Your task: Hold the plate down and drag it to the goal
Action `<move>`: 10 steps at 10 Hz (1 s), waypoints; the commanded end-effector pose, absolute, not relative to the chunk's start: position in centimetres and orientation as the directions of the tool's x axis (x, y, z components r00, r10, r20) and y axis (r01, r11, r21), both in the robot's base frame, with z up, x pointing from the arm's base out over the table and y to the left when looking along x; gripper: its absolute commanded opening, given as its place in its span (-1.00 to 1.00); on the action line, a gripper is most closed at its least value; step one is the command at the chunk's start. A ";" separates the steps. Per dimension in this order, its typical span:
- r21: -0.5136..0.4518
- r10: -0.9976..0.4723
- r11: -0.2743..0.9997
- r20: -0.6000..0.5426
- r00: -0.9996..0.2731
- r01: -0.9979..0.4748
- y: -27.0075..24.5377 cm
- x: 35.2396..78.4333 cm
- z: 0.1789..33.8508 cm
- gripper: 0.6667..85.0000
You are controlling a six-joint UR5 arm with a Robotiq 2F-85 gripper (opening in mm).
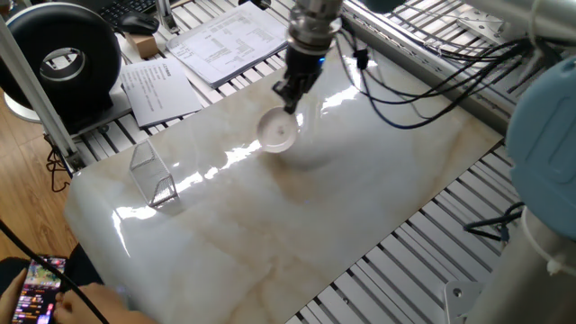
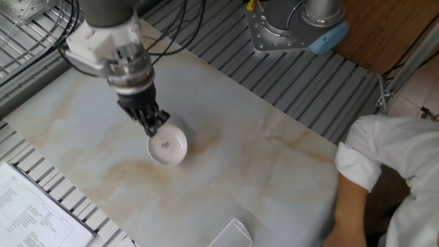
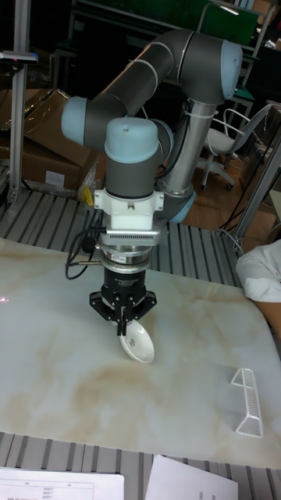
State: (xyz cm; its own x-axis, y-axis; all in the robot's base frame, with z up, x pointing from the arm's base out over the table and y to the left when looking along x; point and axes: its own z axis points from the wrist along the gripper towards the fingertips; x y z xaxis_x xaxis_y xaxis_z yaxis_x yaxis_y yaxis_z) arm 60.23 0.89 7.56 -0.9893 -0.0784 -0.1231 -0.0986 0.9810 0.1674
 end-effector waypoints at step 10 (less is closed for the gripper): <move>0.237 -0.011 0.970 -0.172 -0.985 -0.052 7.9 64.9 5.3 -0.98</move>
State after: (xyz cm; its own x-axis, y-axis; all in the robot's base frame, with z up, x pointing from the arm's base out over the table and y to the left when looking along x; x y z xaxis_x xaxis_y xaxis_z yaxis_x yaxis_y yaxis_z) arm 63.75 5.13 4.99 -0.9868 -0.0517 -0.1534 -0.0796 0.9802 0.1812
